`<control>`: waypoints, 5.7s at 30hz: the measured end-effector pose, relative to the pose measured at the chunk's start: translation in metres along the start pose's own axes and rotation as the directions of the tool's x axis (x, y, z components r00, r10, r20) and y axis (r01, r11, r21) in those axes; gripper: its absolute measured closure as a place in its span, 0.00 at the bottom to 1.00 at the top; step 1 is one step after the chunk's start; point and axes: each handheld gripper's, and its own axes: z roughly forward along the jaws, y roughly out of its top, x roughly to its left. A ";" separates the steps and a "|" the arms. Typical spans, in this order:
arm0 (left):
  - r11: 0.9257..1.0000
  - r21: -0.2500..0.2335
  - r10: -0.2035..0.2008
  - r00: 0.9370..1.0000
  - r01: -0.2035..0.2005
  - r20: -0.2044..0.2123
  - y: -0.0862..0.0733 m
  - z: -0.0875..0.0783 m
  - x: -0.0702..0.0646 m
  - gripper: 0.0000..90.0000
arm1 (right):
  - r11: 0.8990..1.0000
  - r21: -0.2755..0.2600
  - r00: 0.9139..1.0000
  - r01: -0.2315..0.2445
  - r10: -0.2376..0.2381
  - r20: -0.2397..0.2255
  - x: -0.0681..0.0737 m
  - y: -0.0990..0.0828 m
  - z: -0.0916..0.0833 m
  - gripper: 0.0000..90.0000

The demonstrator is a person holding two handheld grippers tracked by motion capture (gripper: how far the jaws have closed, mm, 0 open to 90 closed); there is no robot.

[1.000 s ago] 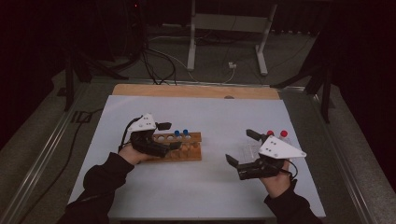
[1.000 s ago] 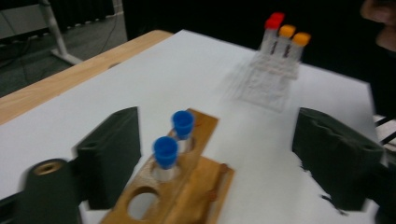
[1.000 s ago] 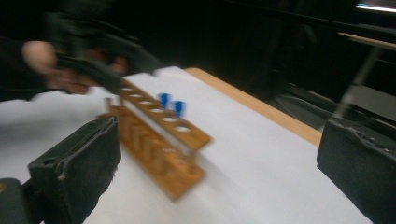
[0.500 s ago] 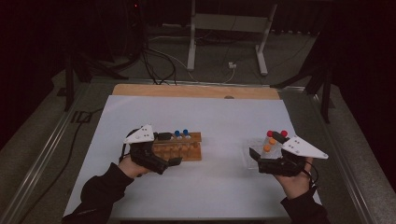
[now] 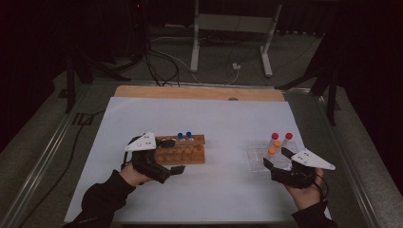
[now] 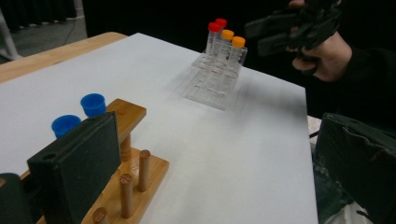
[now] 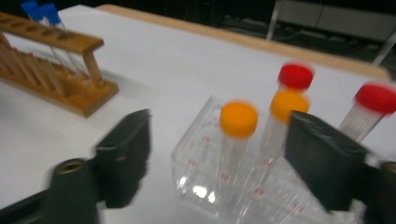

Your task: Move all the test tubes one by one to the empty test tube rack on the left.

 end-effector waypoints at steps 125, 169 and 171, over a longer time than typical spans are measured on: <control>0.988 -0.022 0.139 0.941 -0.152 -0.307 0.059 -0.030 0.014 0.80 | 0.983 -0.142 0.888 0.117 -0.168 -0.429 0.130 0.062 0.047 0.01; 0.995 0.088 0.072 0.924 -0.042 -0.376 -0.004 0.013 0.051 0.79 | 0.985 -0.142 0.893 0.101 -0.152 -0.423 0.122 0.062 0.042 0.00; 0.996 0.085 0.070 0.924 -0.041 -0.376 -0.004 0.013 0.051 0.79 | 0.984 -0.146 0.892 0.102 -0.155 -0.425 0.122 0.062 0.041 0.00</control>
